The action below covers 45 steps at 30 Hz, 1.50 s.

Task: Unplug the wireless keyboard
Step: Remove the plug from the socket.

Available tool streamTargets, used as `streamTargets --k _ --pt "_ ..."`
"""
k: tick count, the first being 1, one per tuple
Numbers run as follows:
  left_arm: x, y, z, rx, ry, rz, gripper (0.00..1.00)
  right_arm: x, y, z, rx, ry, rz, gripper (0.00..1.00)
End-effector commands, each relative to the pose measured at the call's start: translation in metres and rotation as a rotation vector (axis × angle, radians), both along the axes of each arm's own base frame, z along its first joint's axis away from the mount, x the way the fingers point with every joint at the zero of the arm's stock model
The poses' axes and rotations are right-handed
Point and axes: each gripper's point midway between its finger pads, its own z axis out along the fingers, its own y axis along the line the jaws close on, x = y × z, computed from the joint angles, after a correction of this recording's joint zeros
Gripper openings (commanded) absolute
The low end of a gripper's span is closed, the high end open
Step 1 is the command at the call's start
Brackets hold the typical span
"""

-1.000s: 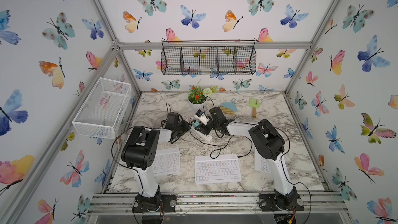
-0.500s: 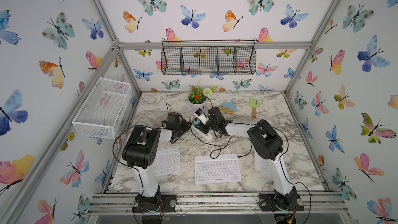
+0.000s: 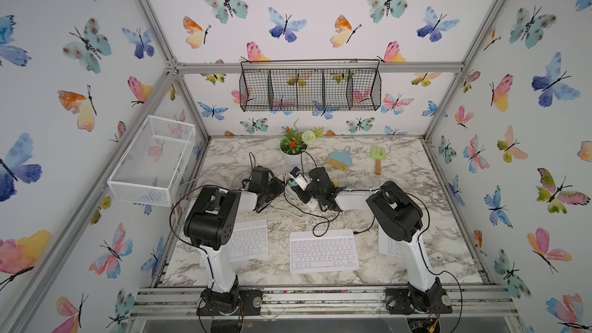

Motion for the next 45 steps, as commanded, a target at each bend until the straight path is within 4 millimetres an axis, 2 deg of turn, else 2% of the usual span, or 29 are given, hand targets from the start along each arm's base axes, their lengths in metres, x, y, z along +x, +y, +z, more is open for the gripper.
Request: streamTargets --k 1,7,15,20,26,30,35,39,45 --pt "-0.055 0.024 -0.078 0.143 0.282 0.021 0.37 -0.031 0.027 0.031 0.049 -0.083 0.145 0.19" --pt "-0.055 0.023 -0.077 0.14 0.277 0.015 0.37 -0.038 0.037 0.049 0.193 0.018 0.169 0.17" --pt "-0.056 0.022 -0.077 0.142 0.278 0.003 0.37 -0.035 0.036 0.089 0.5 0.235 0.226 0.16" --pt "-0.055 0.021 -0.077 0.143 0.278 0.001 0.37 -0.034 0.04 0.093 0.458 0.186 0.234 0.15" --pt "-0.055 0.021 -0.077 0.144 0.281 0.004 0.37 -0.043 0.049 0.077 0.258 -0.003 0.212 0.15" --pt "-0.055 0.021 -0.077 0.136 0.282 0.003 0.37 -0.042 0.044 0.071 0.178 -0.108 0.201 0.15" --pt "-0.054 0.02 -0.077 0.13 0.283 0.003 0.37 -0.043 0.038 0.073 0.129 -0.18 0.22 0.15" --pt "-0.053 0.019 -0.076 0.13 0.281 0.0 0.37 -0.046 0.041 0.075 0.157 -0.092 0.247 0.15" --pt "-0.054 0.019 -0.077 0.13 0.282 -0.001 0.37 -0.039 0.03 0.097 0.367 0.123 0.279 0.15"
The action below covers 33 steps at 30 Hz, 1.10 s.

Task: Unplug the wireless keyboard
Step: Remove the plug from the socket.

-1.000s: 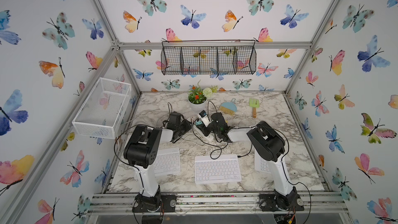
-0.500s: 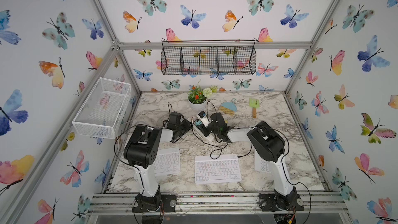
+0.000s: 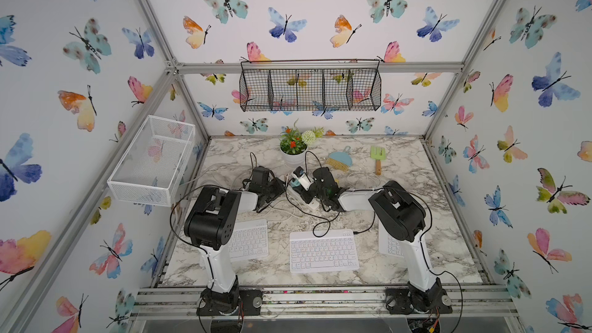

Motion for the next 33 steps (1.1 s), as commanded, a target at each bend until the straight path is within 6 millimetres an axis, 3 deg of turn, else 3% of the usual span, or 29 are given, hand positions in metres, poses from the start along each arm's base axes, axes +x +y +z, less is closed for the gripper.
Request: streamTargets --k 1,6,10,17,24,33 --pt "-0.051 0.024 -0.077 0.15 0.274 0.024 0.37 -0.037 0.037 0.093 0.299 0.039 0.248 0.15" --pt "-0.051 0.024 -0.077 0.148 0.273 0.024 0.37 -0.037 0.031 0.107 0.394 0.093 0.263 0.15" --pt "-0.05 0.023 -0.075 0.142 0.268 0.02 0.37 -0.035 0.03 0.1 0.354 0.085 0.247 0.14" --pt "-0.043 0.026 -0.062 0.12 0.24 0.022 0.38 -0.026 0.005 0.091 0.224 0.006 0.146 0.14" --pt "-0.032 0.028 -0.038 0.109 0.191 0.003 0.4 -0.013 -0.029 0.061 0.027 -0.049 0.025 0.14" --pt "-0.019 0.039 0.01 0.147 0.08 -0.028 0.53 -0.017 -0.068 0.061 0.031 -0.016 0.028 0.15"
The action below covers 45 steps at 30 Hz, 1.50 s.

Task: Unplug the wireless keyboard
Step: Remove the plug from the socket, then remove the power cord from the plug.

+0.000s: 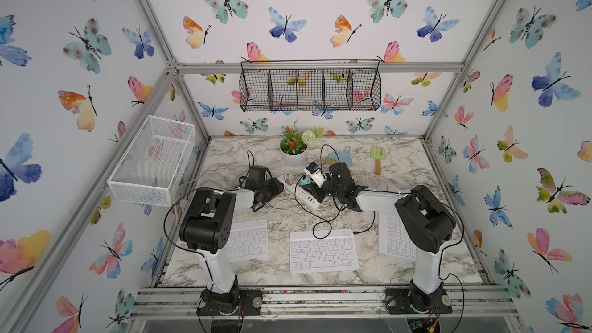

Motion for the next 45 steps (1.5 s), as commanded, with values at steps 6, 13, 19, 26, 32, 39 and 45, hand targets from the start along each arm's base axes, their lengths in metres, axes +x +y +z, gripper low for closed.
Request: streamTargets --k 6,13,19,26,32,39,45 --pt "-0.007 0.012 0.049 0.142 -0.08 -0.165 0.57 -0.024 -0.027 0.026 0.048 -0.104 0.182 0.16" --pt "-0.019 -0.01 0.113 0.139 -0.295 -0.373 0.6 -0.05 -0.036 0.022 0.038 -0.059 0.368 0.18" --pt "-0.052 -0.054 0.147 0.077 -0.494 -0.616 0.65 -0.068 -0.04 0.039 0.166 0.082 0.488 0.19" --pt "-0.086 -0.094 0.176 -0.048 -0.695 -0.795 0.68 -0.08 -0.039 0.062 0.267 0.206 0.569 0.18" --pt "-0.101 -0.105 0.191 -0.145 -0.805 -0.864 0.7 -0.083 -0.042 0.072 0.309 0.249 0.584 0.18" --pt "-0.112 -0.12 0.197 -0.22 -0.878 -0.902 0.71 -0.086 -0.041 0.088 0.379 0.297 0.598 0.19" --pt "-0.113 -0.135 0.199 -0.283 -0.905 -0.929 0.7 -0.087 -0.04 0.096 0.413 0.32 0.598 0.19"
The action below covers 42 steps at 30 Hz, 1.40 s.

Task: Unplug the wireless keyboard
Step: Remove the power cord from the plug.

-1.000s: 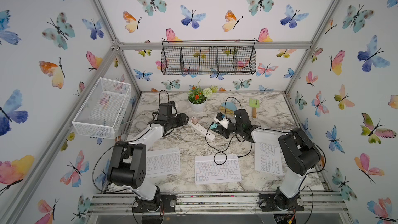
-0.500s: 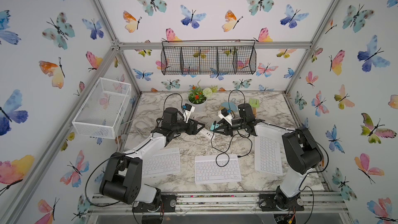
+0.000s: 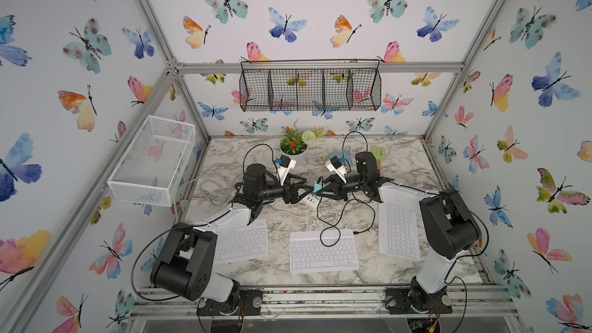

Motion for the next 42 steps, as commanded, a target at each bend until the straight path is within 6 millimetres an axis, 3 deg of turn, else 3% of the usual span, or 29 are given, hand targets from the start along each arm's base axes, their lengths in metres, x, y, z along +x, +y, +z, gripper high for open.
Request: streamTargets --k 1,13,23,27,32,42 --pt "-0.003 -0.009 0.017 -0.079 -0.047 -0.057 0.69 -0.005 -0.002 0.012 0.038 0.023 0.027 0.19" --pt "-0.006 -0.029 0.014 -0.127 -0.022 -0.115 0.58 -0.007 -0.001 0.012 0.05 0.055 0.034 0.17" --pt "-0.007 -0.031 0.014 -0.16 0.002 -0.135 0.39 -0.011 -0.001 0.008 0.048 0.067 0.046 0.16" --pt "-0.011 -0.032 0.01 -0.155 0.009 -0.155 0.39 -0.008 -0.001 0.01 0.046 0.067 0.033 0.17" --pt "-0.018 -0.031 0.003 -0.145 0.028 -0.177 0.49 -0.006 0.0 0.014 0.057 0.067 0.037 0.17" --pt "-0.013 -0.032 0.0 -0.13 0.034 -0.164 0.36 -0.009 0.0 0.01 0.055 0.078 0.05 0.17"
